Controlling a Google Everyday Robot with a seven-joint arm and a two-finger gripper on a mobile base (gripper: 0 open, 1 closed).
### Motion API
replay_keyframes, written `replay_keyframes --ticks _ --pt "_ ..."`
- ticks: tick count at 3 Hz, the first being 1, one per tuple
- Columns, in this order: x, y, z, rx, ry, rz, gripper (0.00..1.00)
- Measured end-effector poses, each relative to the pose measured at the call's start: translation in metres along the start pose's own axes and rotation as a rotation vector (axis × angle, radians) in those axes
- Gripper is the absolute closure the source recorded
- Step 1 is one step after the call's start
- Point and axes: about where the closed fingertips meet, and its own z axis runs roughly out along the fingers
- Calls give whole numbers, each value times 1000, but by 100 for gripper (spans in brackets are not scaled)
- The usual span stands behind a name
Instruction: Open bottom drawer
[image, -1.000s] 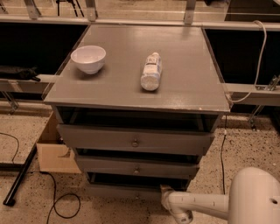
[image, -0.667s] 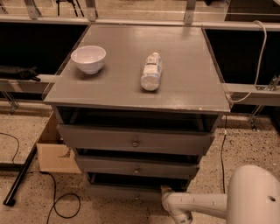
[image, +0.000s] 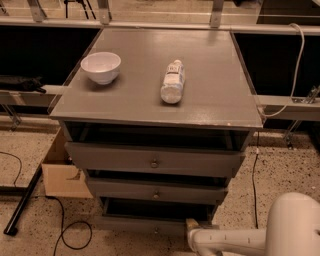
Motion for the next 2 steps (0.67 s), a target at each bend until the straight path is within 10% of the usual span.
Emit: replay_keyframes --ticks 2 --pt "0 0 0 0 0 0 61"
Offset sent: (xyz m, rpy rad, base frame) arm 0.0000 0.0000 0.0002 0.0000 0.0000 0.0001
